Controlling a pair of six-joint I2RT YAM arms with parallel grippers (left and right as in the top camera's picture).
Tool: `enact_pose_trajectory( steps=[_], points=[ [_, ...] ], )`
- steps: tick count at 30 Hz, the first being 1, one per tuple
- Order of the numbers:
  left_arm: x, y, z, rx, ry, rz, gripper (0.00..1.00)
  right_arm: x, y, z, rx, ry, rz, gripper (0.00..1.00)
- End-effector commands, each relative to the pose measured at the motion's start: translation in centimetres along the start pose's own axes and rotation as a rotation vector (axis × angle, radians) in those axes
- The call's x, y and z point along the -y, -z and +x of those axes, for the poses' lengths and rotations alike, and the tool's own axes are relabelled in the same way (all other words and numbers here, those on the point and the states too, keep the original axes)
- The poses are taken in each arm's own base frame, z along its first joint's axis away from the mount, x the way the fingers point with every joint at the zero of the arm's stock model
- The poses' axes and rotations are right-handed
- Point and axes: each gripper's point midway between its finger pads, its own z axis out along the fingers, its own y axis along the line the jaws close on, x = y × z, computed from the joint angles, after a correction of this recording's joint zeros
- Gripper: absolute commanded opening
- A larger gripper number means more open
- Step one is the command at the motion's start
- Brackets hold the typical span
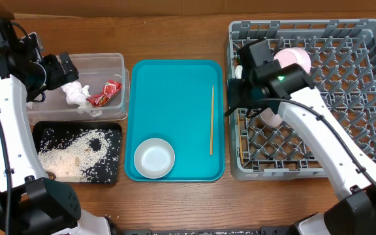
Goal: Sort waste into correct bins and load items into the dishwasher
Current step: 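Return the right gripper to the tray and grasp the remaining chopstick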
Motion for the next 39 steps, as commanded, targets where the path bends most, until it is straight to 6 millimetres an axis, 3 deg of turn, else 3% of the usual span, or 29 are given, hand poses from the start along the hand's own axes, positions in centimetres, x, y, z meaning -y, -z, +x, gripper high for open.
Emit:
enact_pose_trajectory(
  steps=[1, 7, 14, 22, 39],
  points=[
    [0.5, 1.3, -0.7, 0.04, -0.001, 0.014, 1.0, -3.1, -0.6, 1.6, -0.037, 0.037, -0.117, 0.21],
    [0.5, 1.3, -0.7, 0.04, -0.001, 0.014, 1.0, -5.2, -2.6, 2.7, -0.043, 0.076, -0.139, 0.31],
    [0.5, 1.3, -0.7, 0.04, -0.001, 0.014, 1.0, -6.7, -5.7, 3.6, -0.029, 0.056, -0.042, 0.35],
    [0.5, 1.3, -0.7, 0.04, -0.001, 0.014, 1.0, -5.8, -9.1, 3.8, 0.016, 0.051, 0.125, 0.38],
    [0.5, 1.3, -0.7, 0.04, -0.001, 0.014, 1.0, -3.7, -14.7, 4.2, 0.008, 0.049, 0.254, 0.4]
  ],
)
